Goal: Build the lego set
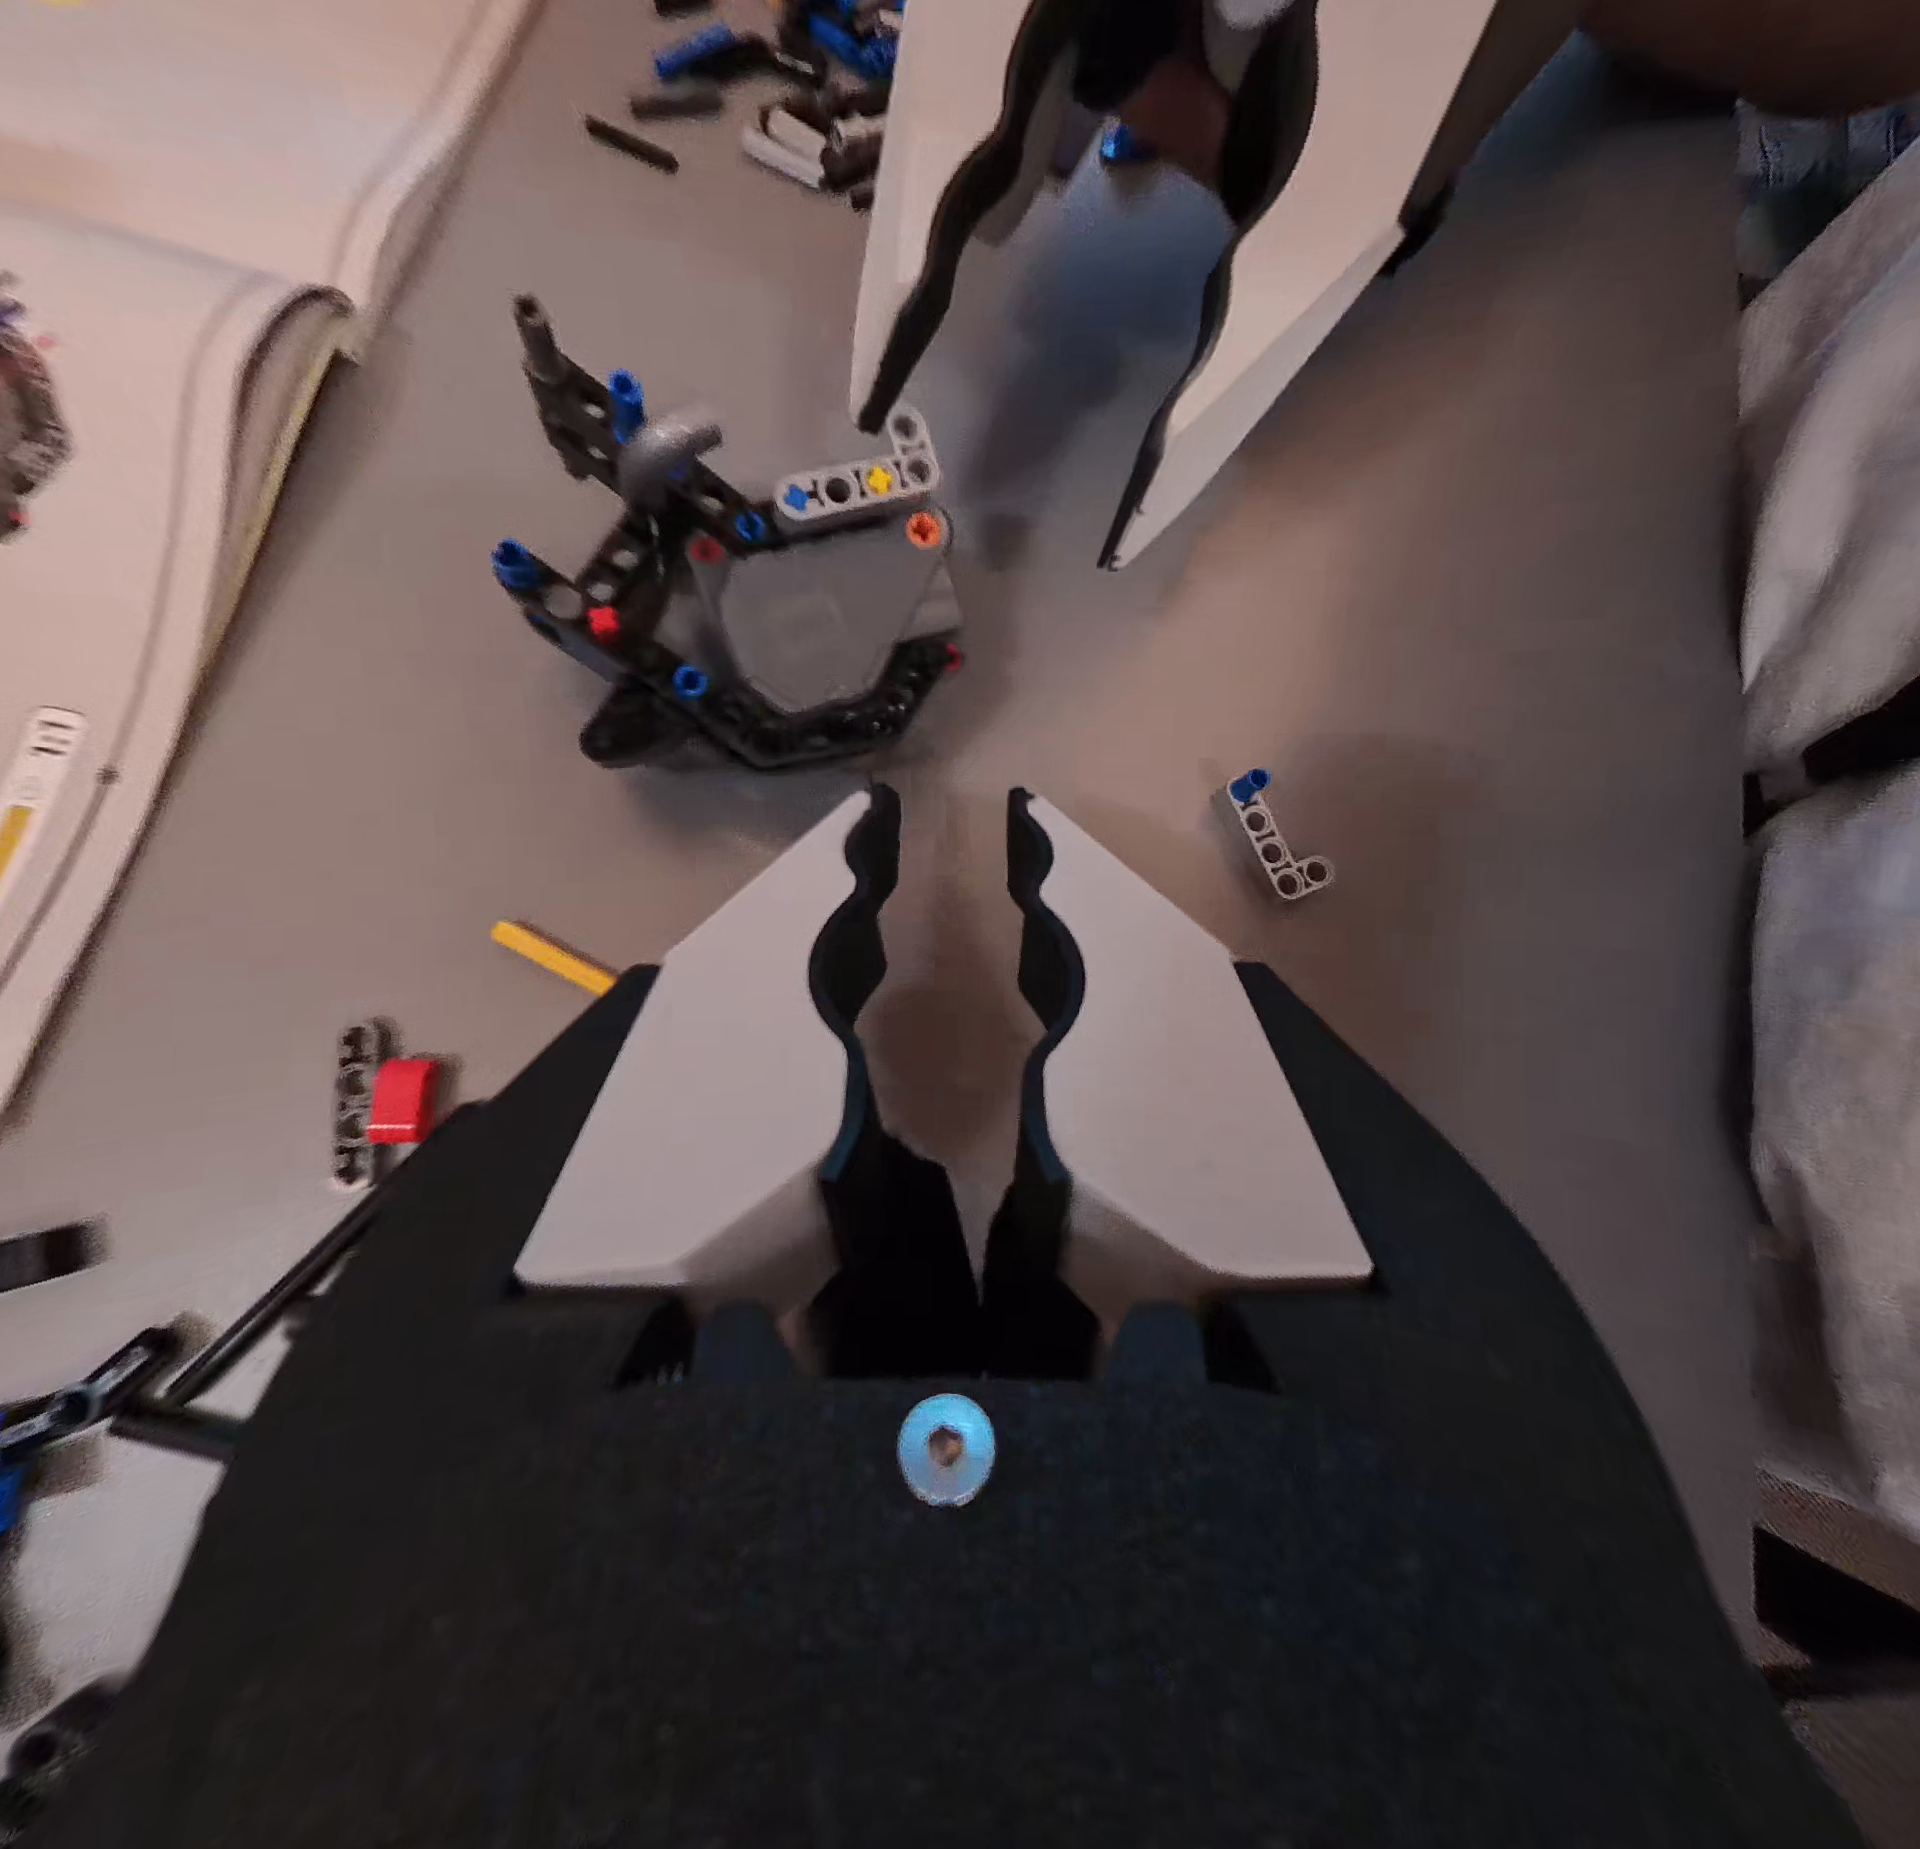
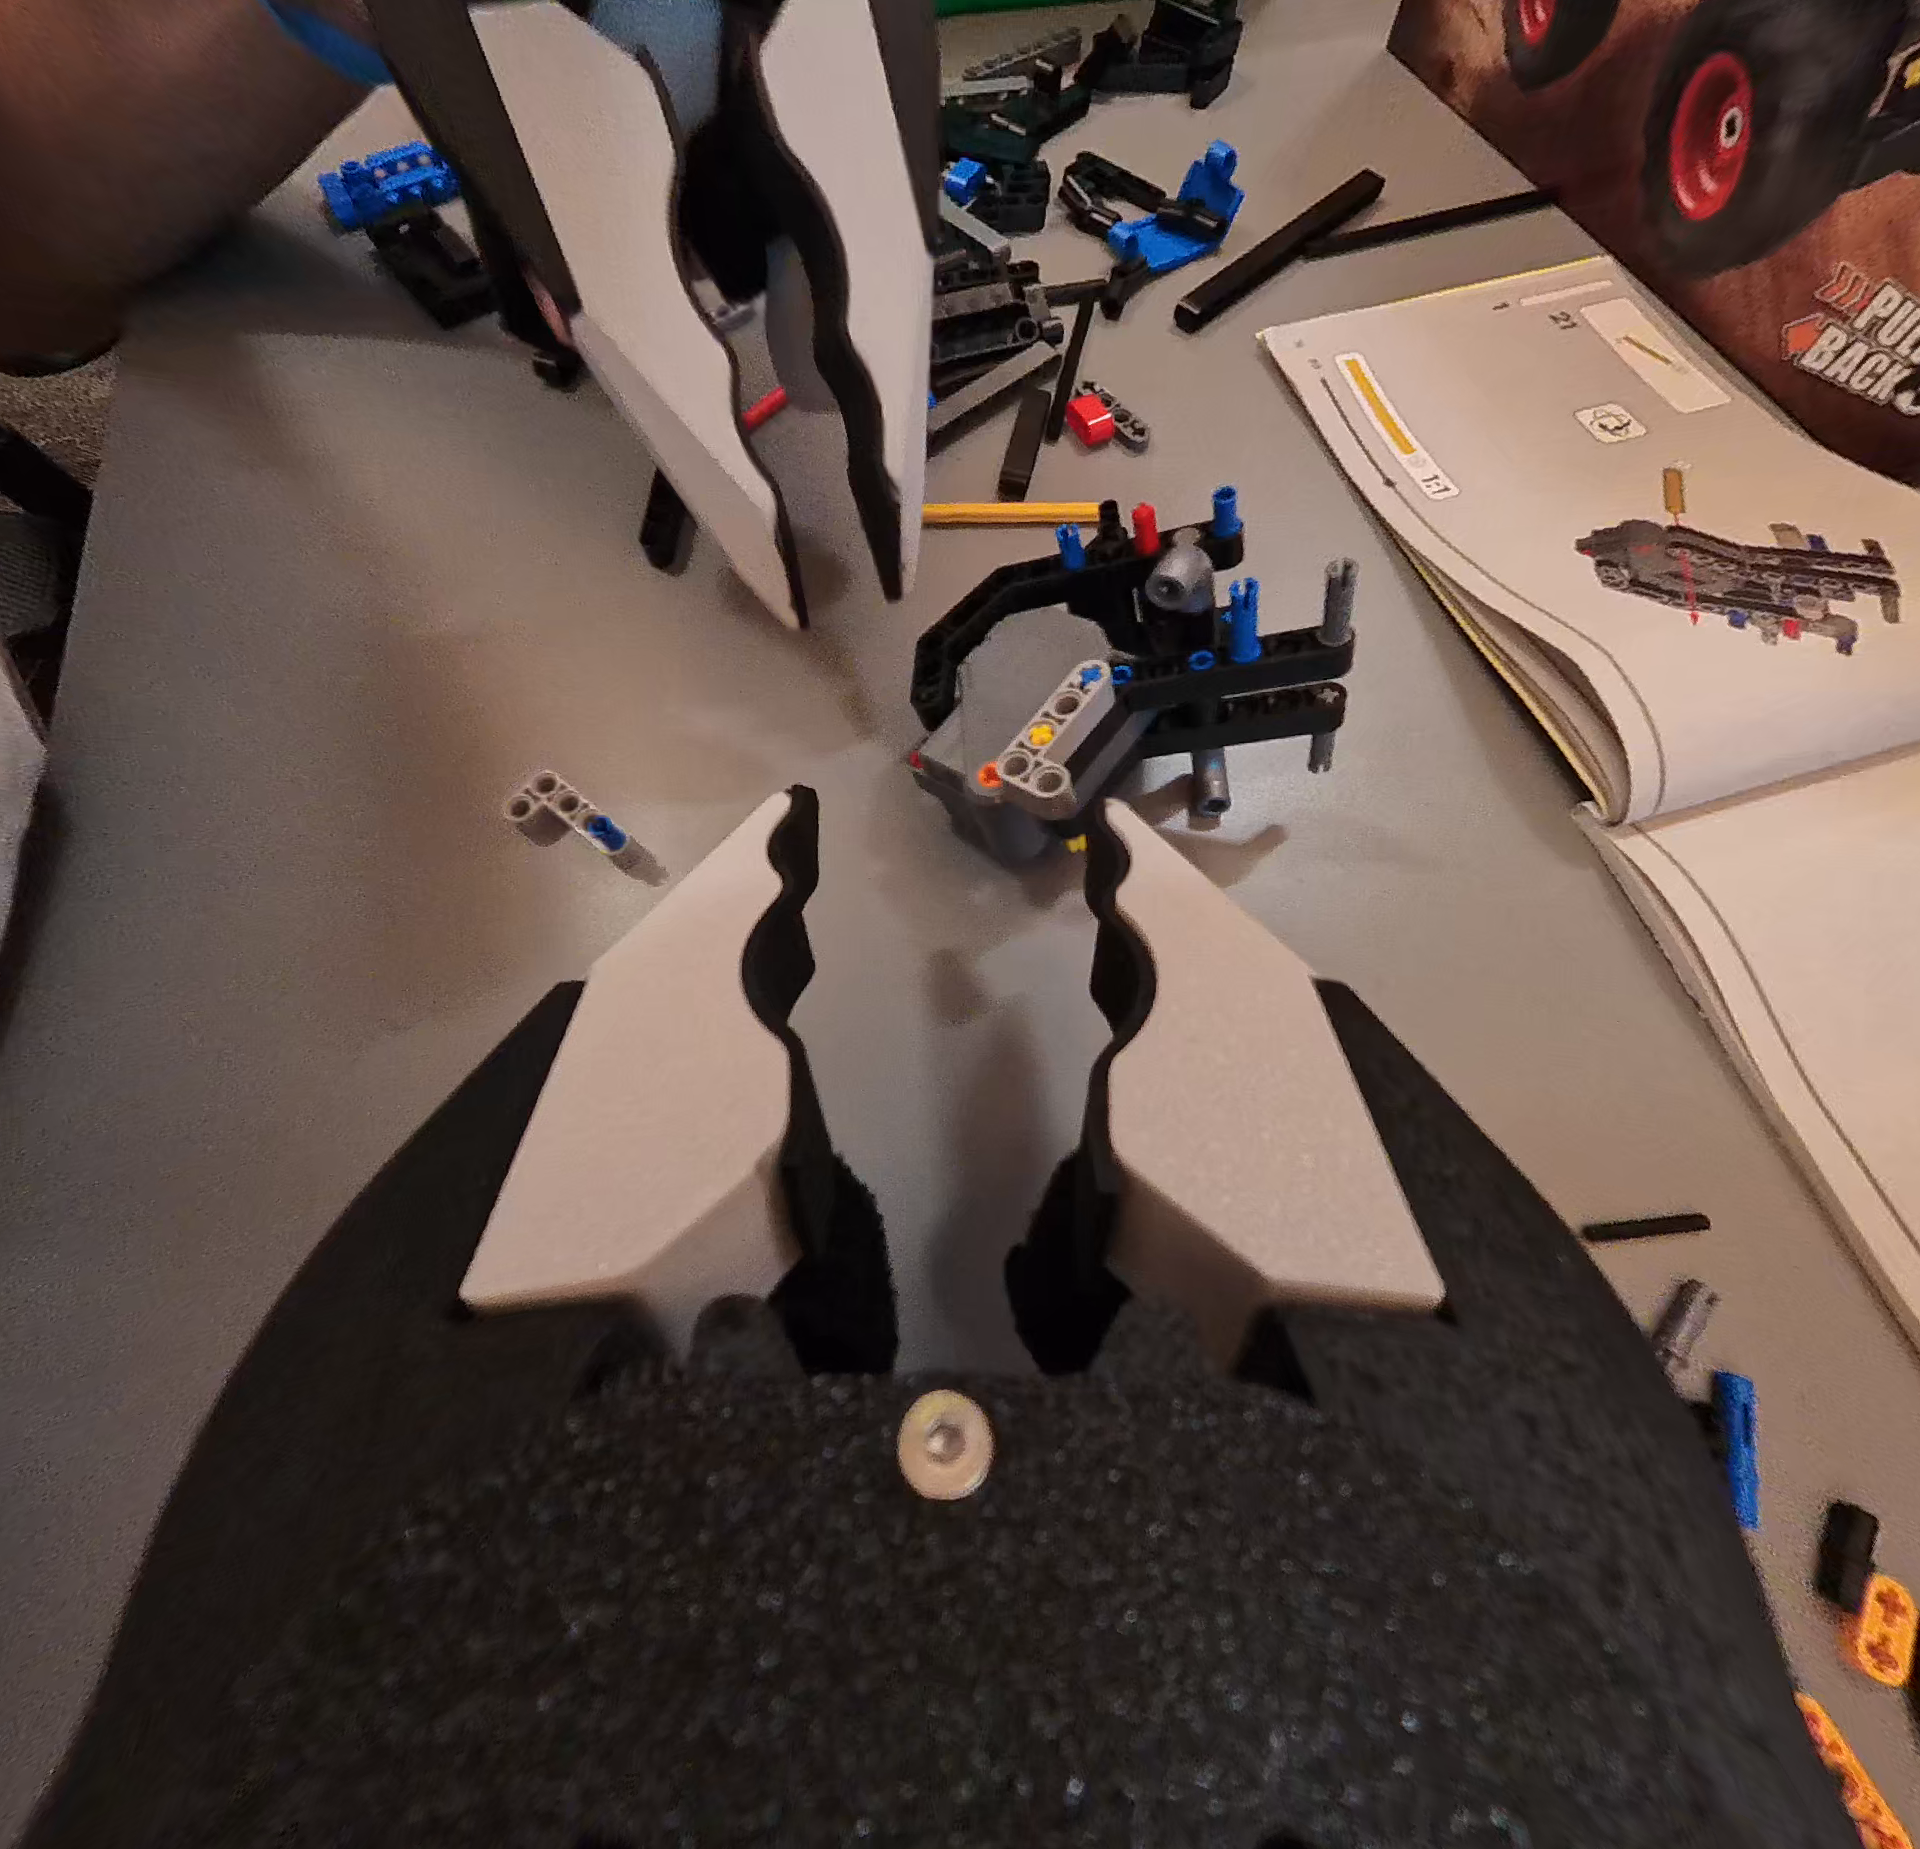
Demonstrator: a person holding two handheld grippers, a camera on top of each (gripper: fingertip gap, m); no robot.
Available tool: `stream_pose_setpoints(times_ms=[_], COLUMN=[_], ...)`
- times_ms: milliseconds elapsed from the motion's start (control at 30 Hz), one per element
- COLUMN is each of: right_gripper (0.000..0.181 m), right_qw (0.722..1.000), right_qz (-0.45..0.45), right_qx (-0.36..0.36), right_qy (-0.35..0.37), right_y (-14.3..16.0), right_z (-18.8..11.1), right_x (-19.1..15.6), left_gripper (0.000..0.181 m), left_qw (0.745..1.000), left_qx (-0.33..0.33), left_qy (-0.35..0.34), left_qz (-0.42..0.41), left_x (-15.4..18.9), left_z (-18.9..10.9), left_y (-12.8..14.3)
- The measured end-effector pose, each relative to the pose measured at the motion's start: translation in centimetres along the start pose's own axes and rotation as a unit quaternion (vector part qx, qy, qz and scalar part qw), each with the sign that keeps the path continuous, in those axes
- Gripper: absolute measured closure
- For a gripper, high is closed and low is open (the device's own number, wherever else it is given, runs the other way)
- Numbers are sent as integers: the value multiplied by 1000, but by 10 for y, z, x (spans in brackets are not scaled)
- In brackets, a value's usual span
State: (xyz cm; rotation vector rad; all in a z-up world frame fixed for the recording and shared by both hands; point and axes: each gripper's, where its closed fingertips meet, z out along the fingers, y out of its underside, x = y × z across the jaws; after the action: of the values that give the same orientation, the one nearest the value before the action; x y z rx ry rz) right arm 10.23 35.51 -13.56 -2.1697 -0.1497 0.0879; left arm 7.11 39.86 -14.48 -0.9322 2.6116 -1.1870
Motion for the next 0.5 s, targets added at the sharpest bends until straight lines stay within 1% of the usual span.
stream_pose_setpoints(times_ms=[67, 133, 333, 433, 500], right_gripper=[131, 132, 132, 132, 130], right_qw=[1000, 1000, 999, 999, 999], right_qz=[-3, -3, 3, 1, -3], right_qx=[4, 6, 8, 6, 7], right_qy=[1, -9, -43, -48, -52], right_y=[-2, -3, -3, -3, -2], right_z=[1, 2, 8, 8, 7], right_x=[-3, -10, -29, -34, -37], left_gripper=[161, 160, 155, 152, 152], left_qw=[1000, 1000, 1000, 999, 999], left_qx=[-11, -7, -12, -14, -14], left_qy=[-3, -6, -26, -47, -45], left_qz=[-3, -7, -10, 1, 2], left_x=[-2, -3, -12, -17, -16], left_z=[7, 11, 17, 18, 20], left_y=[4, 3, 6, 6, 6])
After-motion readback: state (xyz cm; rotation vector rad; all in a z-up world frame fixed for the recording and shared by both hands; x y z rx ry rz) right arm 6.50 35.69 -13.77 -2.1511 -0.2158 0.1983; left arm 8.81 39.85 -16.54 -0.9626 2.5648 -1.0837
